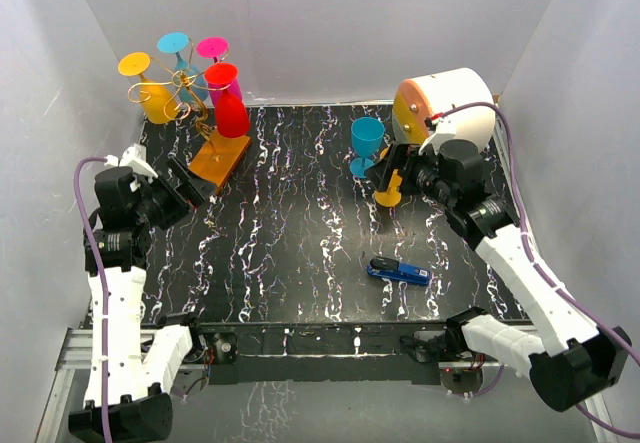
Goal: Take the wine glass off the wine glass rack
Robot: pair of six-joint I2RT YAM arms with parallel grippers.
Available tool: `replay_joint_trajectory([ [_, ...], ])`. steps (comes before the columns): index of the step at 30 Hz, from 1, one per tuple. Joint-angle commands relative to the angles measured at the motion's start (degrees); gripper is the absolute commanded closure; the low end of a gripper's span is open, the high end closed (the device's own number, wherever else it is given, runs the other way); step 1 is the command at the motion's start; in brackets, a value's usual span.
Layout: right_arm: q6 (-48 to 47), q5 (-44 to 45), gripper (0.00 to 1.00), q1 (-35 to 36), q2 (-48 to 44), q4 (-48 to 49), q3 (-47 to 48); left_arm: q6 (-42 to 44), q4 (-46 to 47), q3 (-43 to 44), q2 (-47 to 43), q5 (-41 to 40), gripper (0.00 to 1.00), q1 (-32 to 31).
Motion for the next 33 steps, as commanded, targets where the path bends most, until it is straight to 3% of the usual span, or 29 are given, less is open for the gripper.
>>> replay_joint_trajectory([
  [1,-3.4,-11.2,0.02,0.1,-5.8,16.9,-4.8,-4.0,4.2,4.8,3.3,5.0,0.01,0.1],
  [9,-2.1,-10.4,0.02,3.4,-7.2,17.2,-7.2,-11.3,15.4,16.7,12.4,8.3,0.01,0.1],
  [21,2.4,-5.3,0.02,4.4,-5.6,15.2,-5.4,-11.7,15.2,40.2,35.3,0.0,0.03,0.1],
  [33,5.5,-3.6,0.01,4.4,-2.6,11.4,-3.0,-16.1,8.2,59.2,51.8,-2.5,0.35,-0.9],
])
